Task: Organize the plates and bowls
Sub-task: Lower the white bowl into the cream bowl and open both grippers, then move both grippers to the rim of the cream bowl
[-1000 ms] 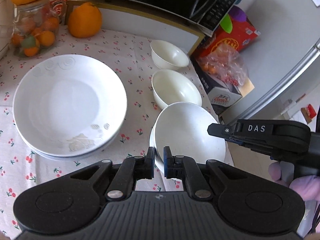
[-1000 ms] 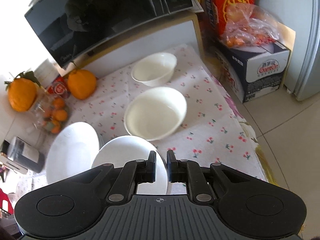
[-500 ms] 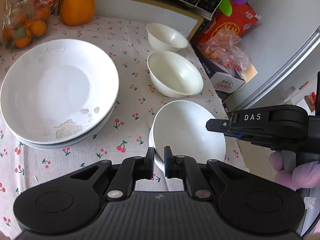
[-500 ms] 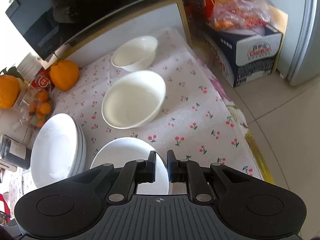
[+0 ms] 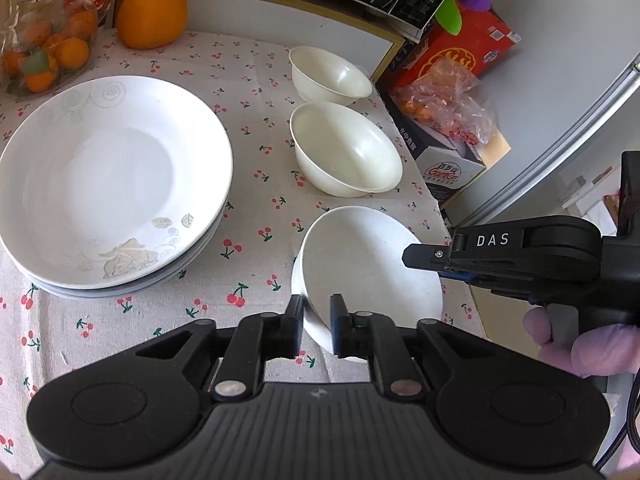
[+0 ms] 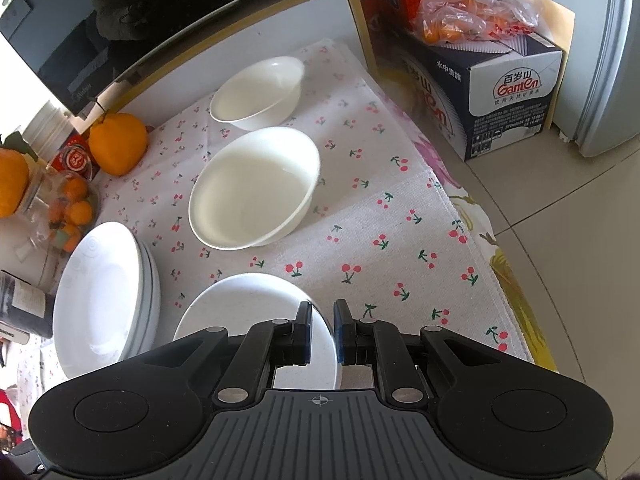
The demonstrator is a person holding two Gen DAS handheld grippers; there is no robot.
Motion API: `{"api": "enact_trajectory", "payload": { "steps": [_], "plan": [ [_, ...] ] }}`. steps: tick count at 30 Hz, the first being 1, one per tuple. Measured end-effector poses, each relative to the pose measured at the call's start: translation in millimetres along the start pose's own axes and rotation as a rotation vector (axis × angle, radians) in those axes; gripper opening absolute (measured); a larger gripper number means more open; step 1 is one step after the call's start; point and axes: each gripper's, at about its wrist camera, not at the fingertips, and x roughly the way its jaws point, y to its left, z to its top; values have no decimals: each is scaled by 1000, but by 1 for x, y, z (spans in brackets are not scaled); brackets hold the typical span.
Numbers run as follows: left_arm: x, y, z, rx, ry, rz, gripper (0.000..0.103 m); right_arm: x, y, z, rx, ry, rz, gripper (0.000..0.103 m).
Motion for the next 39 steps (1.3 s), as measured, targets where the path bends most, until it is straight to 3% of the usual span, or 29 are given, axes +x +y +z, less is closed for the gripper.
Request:
{"api": "enact_trajectory", "payload": {
  "steps": [7,10,16,20,28,39],
  "plan": [
    [-5,-1,2,5,-36,-16,35,-1,-5,2,42,7,54,25],
    [-7,-3,3,13,-53,-10,45,-4,-5,2,42,-1,57,47],
    [-12,-6,6,37,-96,0,71,-8,-9,5,80,-29,67,68],
    [-17,-8,14,41,-135,31,90,-9,-15,9,113,-56,37,74],
    [-16,-21,49,171,-222,152,102,-6,-32,18,225,-120,8,78],
    [19,-14,76,291,-253,219,98,7,-39,33,356,-214,61,79]
  ]
}}
